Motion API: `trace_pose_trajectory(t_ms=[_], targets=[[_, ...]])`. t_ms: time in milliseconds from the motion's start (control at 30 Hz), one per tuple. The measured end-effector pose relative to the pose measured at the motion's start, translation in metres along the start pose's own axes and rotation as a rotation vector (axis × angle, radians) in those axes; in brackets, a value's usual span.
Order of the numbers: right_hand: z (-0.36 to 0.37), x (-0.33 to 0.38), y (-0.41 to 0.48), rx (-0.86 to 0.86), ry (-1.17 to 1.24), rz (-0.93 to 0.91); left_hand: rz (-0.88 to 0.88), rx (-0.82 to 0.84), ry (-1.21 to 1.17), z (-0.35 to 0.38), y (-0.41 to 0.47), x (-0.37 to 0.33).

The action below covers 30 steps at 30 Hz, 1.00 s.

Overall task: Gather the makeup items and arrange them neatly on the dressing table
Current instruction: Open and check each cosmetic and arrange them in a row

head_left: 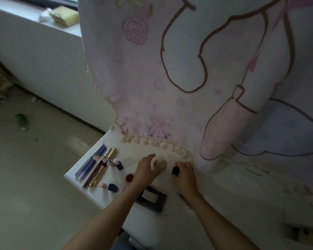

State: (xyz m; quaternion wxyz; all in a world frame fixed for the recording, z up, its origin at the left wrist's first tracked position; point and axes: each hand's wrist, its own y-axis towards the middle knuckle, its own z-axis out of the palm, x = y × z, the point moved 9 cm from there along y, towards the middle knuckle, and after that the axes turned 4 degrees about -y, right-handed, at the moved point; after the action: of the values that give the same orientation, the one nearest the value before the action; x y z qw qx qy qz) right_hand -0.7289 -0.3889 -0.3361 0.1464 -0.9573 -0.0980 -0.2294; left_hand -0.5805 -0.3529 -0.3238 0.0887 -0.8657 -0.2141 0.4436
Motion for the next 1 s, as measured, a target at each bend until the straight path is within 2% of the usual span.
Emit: trace_pose_trajectory(t_ms=[167, 267, 367, 467, 533, 700, 900, 1000], targets=[[-0.018, 0.024, -0.032, -0.188, -0.155, -0.107, 0.074, -0.087, -0.046, -0.035, -0.034, -0.001], [-0.015, 0.029, -0.056, -0.250, -0.116, -0.127, 0.112, -0.201, -0.089, -0.061, -0.058, 0.006], [0.002, 0.033, -0.075, -0.180, -0.129, -0.170, 0.158, -0.304, -0.062, -0.076, -0.081, 0.023], [0.039, 0.034, -0.084, 0.123, -0.125, -0.175, 0.243, -0.335, 0.048, -0.075, -0.102, 0.042], [0.052, 0.036, -0.087, 0.211, -0.189, -0.175, 0.300, -0.286, 0.106, -0.068, -0.113, 0.055], [0.075, 0.042, -0.087, 0.301, -0.267, -0.151, 0.395, -0.053, 0.297, -0.031, -0.131, 0.083], [0.072, 0.045, -0.090, 0.191, -0.282, -0.132, 0.461, 0.085, 0.450, -0.009, -0.137, 0.101], [0.068, 0.041, -0.098, 0.153, -0.247, -0.083, 0.424, 0.136, 0.485, -0.007, -0.134, 0.104]])
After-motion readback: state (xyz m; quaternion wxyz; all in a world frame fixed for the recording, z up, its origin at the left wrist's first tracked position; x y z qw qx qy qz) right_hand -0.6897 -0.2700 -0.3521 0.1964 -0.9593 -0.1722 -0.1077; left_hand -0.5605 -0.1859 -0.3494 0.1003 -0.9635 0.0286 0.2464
